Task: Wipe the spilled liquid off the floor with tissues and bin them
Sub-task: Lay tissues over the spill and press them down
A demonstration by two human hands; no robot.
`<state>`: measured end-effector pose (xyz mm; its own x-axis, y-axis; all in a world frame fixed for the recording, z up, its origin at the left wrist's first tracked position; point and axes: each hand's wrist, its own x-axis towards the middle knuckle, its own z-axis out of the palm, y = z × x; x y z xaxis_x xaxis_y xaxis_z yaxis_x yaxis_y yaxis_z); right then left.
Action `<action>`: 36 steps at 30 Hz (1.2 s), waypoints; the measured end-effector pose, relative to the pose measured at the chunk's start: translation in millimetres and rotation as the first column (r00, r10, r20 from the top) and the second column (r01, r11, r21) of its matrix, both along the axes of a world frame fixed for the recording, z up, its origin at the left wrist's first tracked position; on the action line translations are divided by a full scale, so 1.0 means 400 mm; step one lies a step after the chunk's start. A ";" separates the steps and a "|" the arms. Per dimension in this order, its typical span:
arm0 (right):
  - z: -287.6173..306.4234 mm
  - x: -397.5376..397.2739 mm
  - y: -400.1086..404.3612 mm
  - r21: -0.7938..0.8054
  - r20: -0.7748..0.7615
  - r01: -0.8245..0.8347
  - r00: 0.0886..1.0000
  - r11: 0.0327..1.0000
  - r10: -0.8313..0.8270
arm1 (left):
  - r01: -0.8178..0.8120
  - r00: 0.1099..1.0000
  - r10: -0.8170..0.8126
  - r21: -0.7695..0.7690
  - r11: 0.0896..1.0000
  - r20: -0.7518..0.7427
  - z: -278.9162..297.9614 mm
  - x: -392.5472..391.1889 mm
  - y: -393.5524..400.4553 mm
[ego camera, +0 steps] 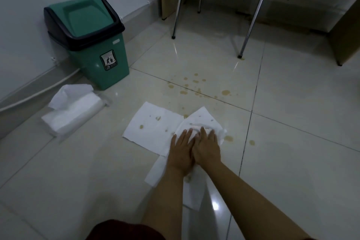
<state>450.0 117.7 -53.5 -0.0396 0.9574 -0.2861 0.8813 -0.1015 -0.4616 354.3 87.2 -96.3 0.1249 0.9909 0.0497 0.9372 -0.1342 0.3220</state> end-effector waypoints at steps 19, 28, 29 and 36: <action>-0.090 0.041 -0.040 0.136 0.149 -0.217 0.969 0.967 0.197 | 0.041 0.975 -0.060 -0.091 0.995 -0.214 -0.022 -0.101 0.006; -0.109 -0.051 -0.058 0.189 0.065 0.017 0.997 0.982 -0.030 | -0.126 0.969 0.115 0.037 0.991 0.220 -0.014 -0.122 0.007; -0.120 -0.055 -0.061 0.213 0.091 0.010 0.995 0.977 -0.030 | -0.195 0.956 0.173 0.072 0.978 0.238 -0.010 -0.129 0.015; -0.157 -0.061 -0.026 0.316 0.087 -0.107 0.993 0.943 0.083 | -0.311 0.944 0.303 -0.048 0.949 -0.132 -0.031 -0.180 0.097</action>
